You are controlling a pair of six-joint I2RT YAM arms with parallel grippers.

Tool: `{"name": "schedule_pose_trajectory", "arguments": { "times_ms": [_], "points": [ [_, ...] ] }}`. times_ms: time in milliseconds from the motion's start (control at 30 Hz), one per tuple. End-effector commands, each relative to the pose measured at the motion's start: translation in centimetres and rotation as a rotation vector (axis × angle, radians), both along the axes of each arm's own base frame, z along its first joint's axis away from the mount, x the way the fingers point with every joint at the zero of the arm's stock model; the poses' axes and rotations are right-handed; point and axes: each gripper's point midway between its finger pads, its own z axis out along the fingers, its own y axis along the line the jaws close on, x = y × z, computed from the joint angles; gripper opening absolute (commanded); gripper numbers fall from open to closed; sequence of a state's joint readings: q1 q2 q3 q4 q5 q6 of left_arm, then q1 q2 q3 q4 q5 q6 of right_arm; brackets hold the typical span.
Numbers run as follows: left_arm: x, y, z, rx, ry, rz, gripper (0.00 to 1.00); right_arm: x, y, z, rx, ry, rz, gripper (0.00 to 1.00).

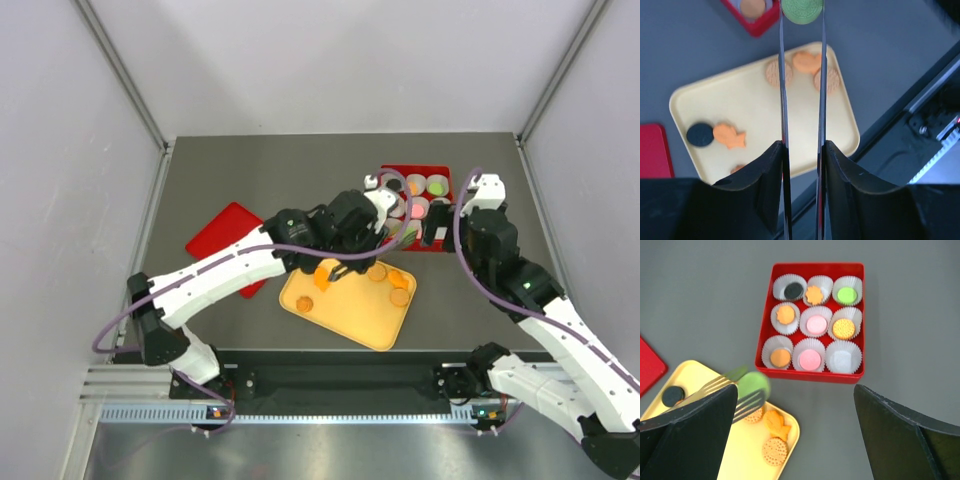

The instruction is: Pack the cookies

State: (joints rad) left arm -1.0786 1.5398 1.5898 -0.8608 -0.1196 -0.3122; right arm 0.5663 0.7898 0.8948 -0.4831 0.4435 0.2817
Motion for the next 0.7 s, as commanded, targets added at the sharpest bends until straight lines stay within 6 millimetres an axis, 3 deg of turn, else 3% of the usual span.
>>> {"name": "schedule_pose_trajectory", "arguments": {
  "times_ms": [0,67,100,133,200,233,267,433,667],
  "points": [
    [3.9,-4.0,2.7,-0.134,-0.090,-0.004,0.40,0.0,-0.6,4.5,0.057,-0.097,-0.029,1.00],
    [5.6,-5.2,1.6,-0.131,-0.074,0.003,0.39,-0.1,-1.1,5.2,0.066,-0.113,-0.048,1.00],
    [6.3,-6.1,2.5,-0.169,-0.087,-0.004,0.39,-0.1,-1.4,5.4,0.063,-0.119,-0.062,1.00],
    [7.2,-6.8,1.5,-0.166,-0.067,-0.008,0.39,-0.2,-1.6,5.4,0.060,-0.121,-0.073,1.00],
    [8.2,-8.1,2.0,-0.194,-0.074,-0.017,0.39,-0.4,-2.2,6.0,0.063,-0.135,-0.100,1.00],
    [9.0,-8.6,0.7,-0.173,-0.062,-0.010,0.39,-0.5,-2.6,6.1,0.063,-0.140,-0.113,1.00],
    [9.0,-9.5,1.3,-0.202,-0.051,-0.040,0.39,-0.7,-2.9,6.4,0.066,-0.150,-0.126,1.00],
    [10.3,-11.5,-0.9,-0.190,-0.023,-0.063,0.39,-1.5,-4.8,7.3,0.070,-0.191,-0.202,1.00],
    [10.7,-12.5,-3.3,-0.177,0.018,-0.080,0.39,-1.8,-5.3,7.2,0.056,-0.197,-0.213,1.00]
  ]
}}
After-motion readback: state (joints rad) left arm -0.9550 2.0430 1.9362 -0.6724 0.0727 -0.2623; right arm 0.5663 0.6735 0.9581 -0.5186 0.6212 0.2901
